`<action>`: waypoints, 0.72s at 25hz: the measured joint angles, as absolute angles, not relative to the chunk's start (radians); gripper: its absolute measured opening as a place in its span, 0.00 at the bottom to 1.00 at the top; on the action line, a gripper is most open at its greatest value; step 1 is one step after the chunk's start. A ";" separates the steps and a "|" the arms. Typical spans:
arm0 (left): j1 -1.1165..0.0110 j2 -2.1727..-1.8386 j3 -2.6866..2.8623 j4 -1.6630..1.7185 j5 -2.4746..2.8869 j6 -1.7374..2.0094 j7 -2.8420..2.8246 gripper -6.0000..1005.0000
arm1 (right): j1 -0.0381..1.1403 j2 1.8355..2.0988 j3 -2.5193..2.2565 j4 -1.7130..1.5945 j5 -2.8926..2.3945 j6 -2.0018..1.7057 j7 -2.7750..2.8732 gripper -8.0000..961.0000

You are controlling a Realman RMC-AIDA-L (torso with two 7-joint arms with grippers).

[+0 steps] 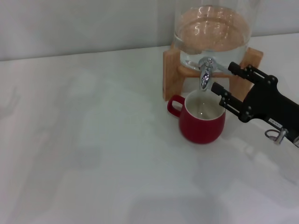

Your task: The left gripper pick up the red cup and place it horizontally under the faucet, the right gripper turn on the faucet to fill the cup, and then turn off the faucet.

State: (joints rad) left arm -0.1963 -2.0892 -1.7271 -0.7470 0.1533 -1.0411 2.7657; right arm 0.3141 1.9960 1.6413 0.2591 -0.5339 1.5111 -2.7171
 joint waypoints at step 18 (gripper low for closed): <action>-0.182 -2.089 -1.716 -0.756 0.153 -1.051 2.761 0.86 | 0.305 2.001 1.602 0.275 -0.598 1.548 -2.704 0.63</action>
State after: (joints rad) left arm -0.1825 -2.0893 -1.7165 -0.7562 0.1532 -1.0509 2.7612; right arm 0.3051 2.0015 1.6018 0.2751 -0.5976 1.5479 -2.7036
